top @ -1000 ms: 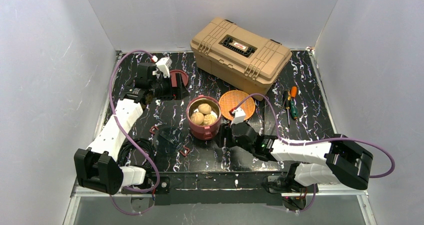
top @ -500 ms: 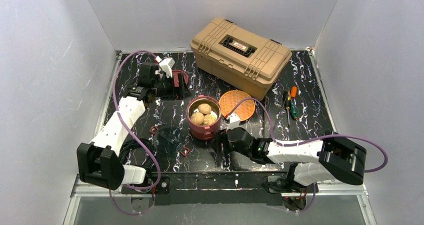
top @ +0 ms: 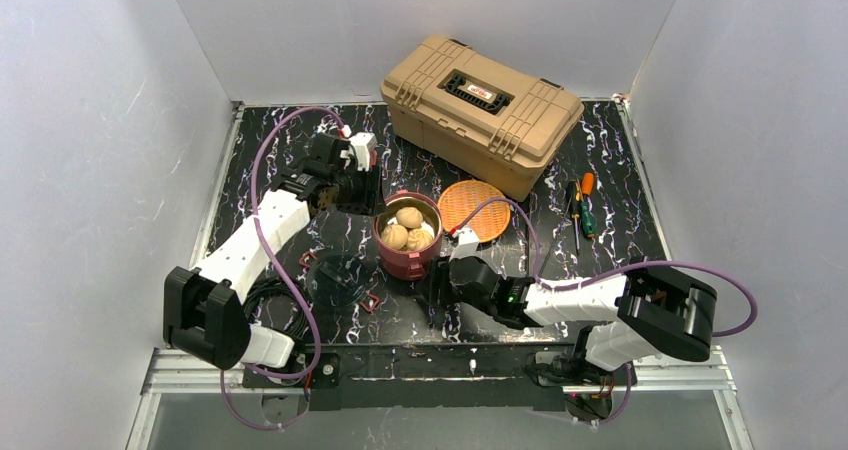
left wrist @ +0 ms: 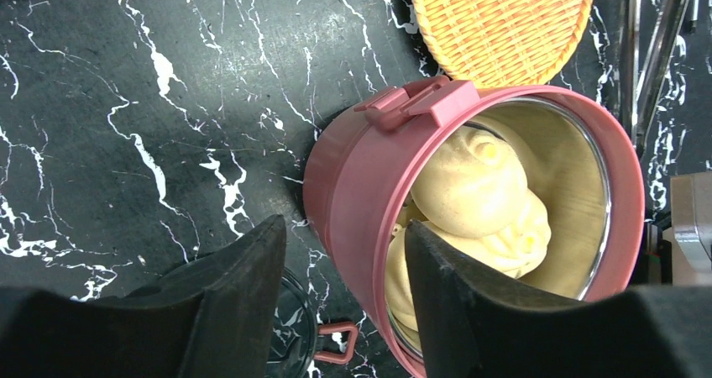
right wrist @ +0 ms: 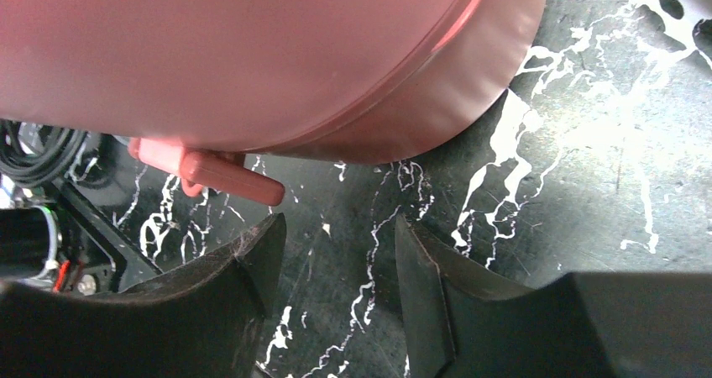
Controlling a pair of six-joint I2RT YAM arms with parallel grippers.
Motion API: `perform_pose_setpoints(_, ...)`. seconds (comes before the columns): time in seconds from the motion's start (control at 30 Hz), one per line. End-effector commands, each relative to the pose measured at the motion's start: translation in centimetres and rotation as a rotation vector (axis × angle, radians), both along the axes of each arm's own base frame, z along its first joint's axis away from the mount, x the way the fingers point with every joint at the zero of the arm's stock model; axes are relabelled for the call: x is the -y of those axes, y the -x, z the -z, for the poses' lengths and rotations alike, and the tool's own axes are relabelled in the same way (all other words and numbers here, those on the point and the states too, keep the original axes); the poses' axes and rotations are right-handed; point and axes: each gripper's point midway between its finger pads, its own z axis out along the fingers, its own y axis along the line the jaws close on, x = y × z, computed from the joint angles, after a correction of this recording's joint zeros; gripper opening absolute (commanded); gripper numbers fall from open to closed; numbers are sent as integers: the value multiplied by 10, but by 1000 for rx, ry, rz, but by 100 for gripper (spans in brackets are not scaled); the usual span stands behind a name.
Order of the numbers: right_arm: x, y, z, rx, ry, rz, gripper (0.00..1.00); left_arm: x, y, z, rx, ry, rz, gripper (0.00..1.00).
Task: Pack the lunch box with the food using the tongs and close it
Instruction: Close the fastener on the packing box.
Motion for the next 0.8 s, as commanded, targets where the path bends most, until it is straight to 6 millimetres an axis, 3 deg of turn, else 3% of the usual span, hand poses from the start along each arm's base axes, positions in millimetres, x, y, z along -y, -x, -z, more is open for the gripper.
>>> perform_pose_setpoints(0.0, -18, -12, -31, 22, -126, 64, 58, -2, -1, -5, 36, -69, 21, 43)
perform_pose_setpoints(0.57, -25, -22, -31, -1, -164, 143, 49, -4, 2, -1, 93, -188, 48, 6)
perform_pose_setpoints(0.77, -25, -26, -31, 6, -166, 167, 49, -8, 2, -5, 159, -239, 39, 0)
